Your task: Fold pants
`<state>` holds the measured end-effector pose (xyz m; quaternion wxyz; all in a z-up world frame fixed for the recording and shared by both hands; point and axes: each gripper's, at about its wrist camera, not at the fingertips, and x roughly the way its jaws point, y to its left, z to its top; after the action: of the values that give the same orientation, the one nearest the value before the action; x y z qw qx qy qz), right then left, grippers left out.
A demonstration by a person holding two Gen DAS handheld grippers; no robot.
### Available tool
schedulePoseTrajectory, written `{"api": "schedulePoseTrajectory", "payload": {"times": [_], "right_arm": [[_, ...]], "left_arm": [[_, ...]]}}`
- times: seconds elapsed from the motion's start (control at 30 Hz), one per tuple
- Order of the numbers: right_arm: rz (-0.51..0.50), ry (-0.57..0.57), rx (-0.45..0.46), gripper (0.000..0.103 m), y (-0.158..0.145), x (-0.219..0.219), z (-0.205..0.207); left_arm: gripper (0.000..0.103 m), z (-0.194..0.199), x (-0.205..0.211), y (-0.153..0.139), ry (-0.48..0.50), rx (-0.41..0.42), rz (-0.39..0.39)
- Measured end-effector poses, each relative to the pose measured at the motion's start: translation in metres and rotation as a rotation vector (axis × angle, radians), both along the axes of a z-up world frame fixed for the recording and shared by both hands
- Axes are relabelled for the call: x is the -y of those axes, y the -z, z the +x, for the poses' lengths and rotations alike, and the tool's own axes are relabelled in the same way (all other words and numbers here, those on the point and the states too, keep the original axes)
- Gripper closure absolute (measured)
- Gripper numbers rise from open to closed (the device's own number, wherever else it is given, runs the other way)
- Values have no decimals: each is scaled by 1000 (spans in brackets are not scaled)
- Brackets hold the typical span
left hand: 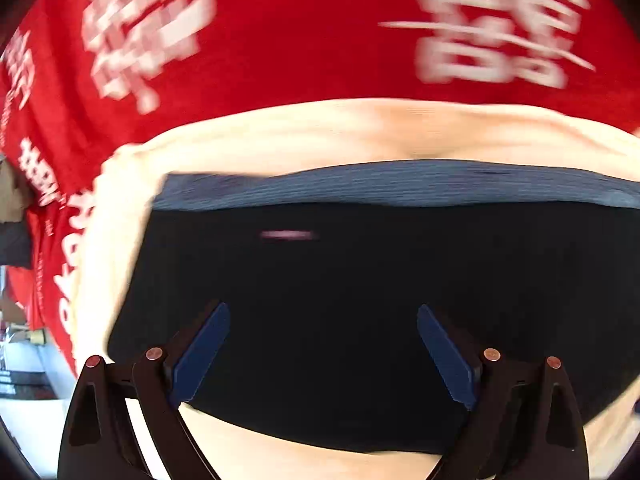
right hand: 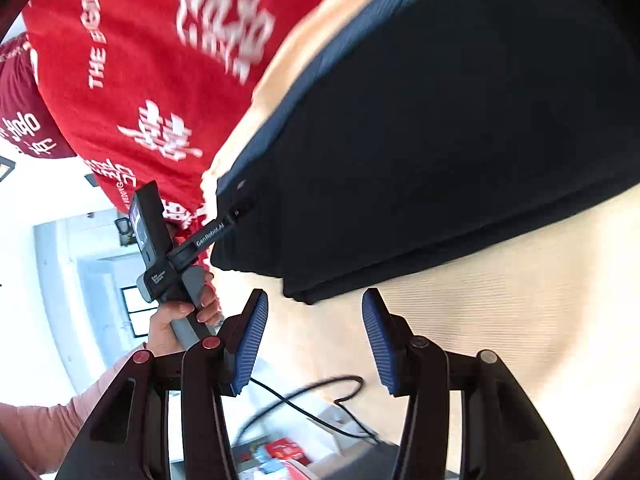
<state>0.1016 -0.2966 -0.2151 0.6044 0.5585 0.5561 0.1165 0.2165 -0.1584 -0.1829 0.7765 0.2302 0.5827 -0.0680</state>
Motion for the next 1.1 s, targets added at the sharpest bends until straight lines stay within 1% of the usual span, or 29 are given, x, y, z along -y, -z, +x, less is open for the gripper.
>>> {"api": "schedulePoseTrajectory", "payload": {"times": [0.03,0.07,0.1,0.13,0.17,0.2,0.23,0.27,0.3,0.33,0.4,0.43,0.47,0.5,0.53,0.57,0.6,0.63,0.67,0.7,0.77,0.83,0.9,0.97,1.03,1.07,1.1], "right_arm": [[20,12,-5,50,7,-17,5],[39,30,-10,50,16,-30,10],[47,46,-9,50,22,-37,12],[51,60,-3,50,23,-40,12],[51,82,3,50,27,-44,16],[54,98,4,50,27,-45,18],[64,126,-5,50,29,-44,22],[64,139,-24,58,26,-37,21],[46,139,-42,92,22,-31,23],[15,129,-54,94,12,-28,32],[-20,120,12,95,-13,-26,38],[-80,86,26,95,-27,-30,34],[-114,71,18,95,-29,-33,29],[-141,60,-11,95,-24,-37,23],[-150,57,-54,95,-14,-40,17],[-151,63,-98,95,-1,-43,10],[-132,87,-108,96,7,-44,5],[-117,106,-99,96,7,-41,0],[-116,92,-103,95,4,-40,-2],[-131,60,-108,91,-2,-39,-4],[-211,-35,-142,84,-17,-37,-5],[-305,-65,-124,81,-37,-24,-7],[-408,-62,-105,73,-55,-1,-1],[-511,-57,-54,72,-72,23,17],[-593,-83,-35,72,-74,33,36],[-632,-104,-34,72,-71,38,47],[-648,-128,-39,72,-64,39,51]], "left_arm": [[7,6,-14,2,-7,7,8],[7,15,-28,12,-21,8,18],[7,19,-43,17,-30,1,10],[4,12,-61,19,-39,-13,-35],[0,15,-74,22,-50,-21,-94],[0,11,-79,24,-47,-36,-134],[0,13,-78,23,-42,-41,-154],[0,13,-78,24,-25,-40,-165],[0,13,-79,25,-6,-39,-172],[0,20,-86,29,4,-44,-180],[0,24,-96,30,19,-60,-191],[0,18,-93,28,27,-63,-193],[0,17,-96,28,45,-66,-198],[0,22,-110,32,55,-67,-203],[0,26,-115,34,65,-66,-211],[0,25,-117,36,72,-61,-217],[0,18,-114,34,76,-53,-214],[0,19,-119,37,77,-46,-207],[0,23,-124,38,76,-43,-200],[0,26,-128,38,73,-46,-192],[0,24,-122,34,61,-56,-164],[0,22,-116,24,43,-69,-134],[0,5,-100,9,67,-57,-162],[0,-15,-73,-3,104,-62,-221],[0,-28,-39,-4,141,-78,-274],[0,-36,-19,-1,160,-90,-297],[0,-43,-2,3,170,-99,-310]]}}
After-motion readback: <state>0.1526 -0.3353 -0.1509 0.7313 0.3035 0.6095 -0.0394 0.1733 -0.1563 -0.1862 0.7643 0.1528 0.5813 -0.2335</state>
